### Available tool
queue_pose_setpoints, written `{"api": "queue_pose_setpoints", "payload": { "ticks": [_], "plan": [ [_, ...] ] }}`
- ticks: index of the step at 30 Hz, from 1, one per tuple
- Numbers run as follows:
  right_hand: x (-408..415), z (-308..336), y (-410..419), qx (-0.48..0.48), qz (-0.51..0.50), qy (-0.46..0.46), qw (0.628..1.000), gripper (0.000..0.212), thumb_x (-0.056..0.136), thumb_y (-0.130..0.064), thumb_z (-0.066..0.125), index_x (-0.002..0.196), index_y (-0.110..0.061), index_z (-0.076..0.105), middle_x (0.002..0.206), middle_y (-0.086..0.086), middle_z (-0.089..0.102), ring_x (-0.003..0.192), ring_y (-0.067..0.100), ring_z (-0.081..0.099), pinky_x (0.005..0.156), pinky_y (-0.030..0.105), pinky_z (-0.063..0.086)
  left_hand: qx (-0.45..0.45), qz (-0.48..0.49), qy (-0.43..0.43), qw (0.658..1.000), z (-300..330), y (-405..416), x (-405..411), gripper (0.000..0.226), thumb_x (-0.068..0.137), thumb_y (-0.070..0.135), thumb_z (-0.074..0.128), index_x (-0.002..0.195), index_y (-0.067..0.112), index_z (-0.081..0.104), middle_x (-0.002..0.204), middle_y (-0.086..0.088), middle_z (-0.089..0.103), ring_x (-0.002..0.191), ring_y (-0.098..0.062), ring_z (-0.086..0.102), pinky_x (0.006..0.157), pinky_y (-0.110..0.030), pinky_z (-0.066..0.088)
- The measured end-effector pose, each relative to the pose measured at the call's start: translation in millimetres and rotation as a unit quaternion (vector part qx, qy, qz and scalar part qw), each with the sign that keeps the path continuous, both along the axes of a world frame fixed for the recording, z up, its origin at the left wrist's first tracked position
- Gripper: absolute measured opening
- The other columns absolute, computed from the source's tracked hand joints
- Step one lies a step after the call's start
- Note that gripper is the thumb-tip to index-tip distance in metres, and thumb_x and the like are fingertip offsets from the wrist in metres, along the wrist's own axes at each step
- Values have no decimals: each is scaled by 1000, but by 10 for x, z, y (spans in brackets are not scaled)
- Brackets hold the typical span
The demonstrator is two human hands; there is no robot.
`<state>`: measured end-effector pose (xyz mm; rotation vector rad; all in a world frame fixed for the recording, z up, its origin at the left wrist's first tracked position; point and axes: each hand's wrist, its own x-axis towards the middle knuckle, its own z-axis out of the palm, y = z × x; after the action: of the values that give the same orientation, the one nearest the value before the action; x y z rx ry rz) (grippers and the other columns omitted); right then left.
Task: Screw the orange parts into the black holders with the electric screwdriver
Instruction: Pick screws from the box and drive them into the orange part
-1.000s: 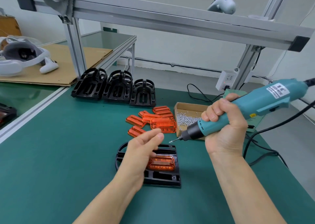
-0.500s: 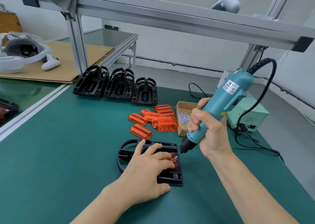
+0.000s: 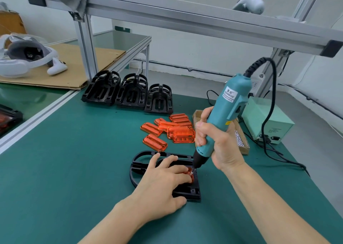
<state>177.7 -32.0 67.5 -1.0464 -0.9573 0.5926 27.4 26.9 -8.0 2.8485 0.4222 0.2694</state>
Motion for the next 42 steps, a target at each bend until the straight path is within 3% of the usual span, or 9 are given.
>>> {"api": "queue_pose_setpoints", "payload": {
  "ticks": [7, 14, 23, 33, 42],
  "plan": [
    [-29, -21, 16, 4, 88, -73, 993, 17, 75, -5, 63, 79, -19, 55, 50, 1, 46, 42, 16, 38, 50, 26, 40, -10, 2, -7, 1000, -23, 11, -1, 53, 80, 49, 52, 132, 42, 48, 146, 28, 32, 141, -2, 3, 112, -36, -12],
    [61, -63, -15, 18, 42, 27, 999, 24, 70, -15, 67, 90, -24, 55, 51, 0, 43, 42, 16, 37, 51, 27, 39, -11, 1, -19, 1000, -30, 8, 2, 52, 79, 48, 51, 131, 43, 49, 144, 28, 35, 140, -2, 5, 110, -31, -9],
    [40, -50, -6, 23, 74, -6, 997, 18, 70, -15, 66, 74, -30, 58, 52, 0, 44, 41, 14, 38, 49, 25, 39, -19, 1, -25, 999, -28, 12, 9, 51, 78, 49, 54, 128, 42, 52, 143, 28, 37, 140, -3, 7, 111, -29, -4],
    [13, -62, -12, 8, 111, -22, 994, 20, 69, -12, 66, 83, -23, 56, 53, 3, 43, 41, 14, 39, 49, 25, 41, -36, 3, -21, 999, -4, 20, 24, 50, 76, 49, 57, 125, 41, 56, 142, 29, 39, 138, -2, 10, 110, -28, 3],
    [83, -16, 5, -12, 110, 20, 994, 21, 65, -12, 67, 82, -22, 60, 57, 6, 42, 39, 14, 39, 48, 25, 40, -50, 3, -17, 999, 1, 32, 23, 51, 77, 48, 59, 127, 42, 55, 142, 29, 38, 138, -2, 8, 111, -30, 3]
  ]
}}
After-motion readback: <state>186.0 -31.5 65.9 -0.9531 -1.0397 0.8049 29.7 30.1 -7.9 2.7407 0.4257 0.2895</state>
